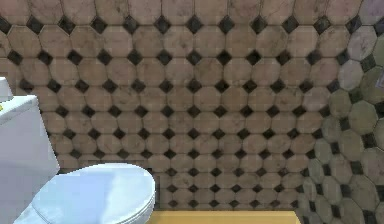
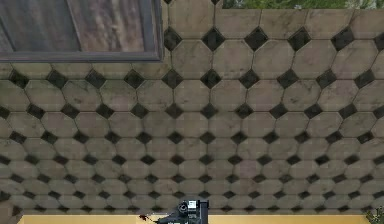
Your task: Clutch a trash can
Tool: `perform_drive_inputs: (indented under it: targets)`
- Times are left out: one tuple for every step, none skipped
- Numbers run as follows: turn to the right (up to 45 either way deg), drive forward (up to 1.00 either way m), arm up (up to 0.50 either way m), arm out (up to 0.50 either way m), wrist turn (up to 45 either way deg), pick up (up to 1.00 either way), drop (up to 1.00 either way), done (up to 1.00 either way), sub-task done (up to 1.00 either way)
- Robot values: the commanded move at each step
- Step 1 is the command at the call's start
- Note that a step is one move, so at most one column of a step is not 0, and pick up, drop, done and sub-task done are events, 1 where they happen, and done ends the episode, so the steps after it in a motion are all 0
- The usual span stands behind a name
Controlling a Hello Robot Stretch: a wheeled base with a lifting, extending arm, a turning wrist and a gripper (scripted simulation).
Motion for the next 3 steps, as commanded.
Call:
perform_drive_inputs:
  targets:
    - [0.0, 0.0, 0.0, 0.0, 45.0, 0.0, 0.0, 0.0, 0.0]
    - [0.0, 0.0, 0.0, 0.0, 45.0, 0.0, 0.0, 0.0, 0.0]
    - [0.0, 0.0, 0.0, 0.0, 12.0, 0.0, 0.0, 0.0, 0.0]
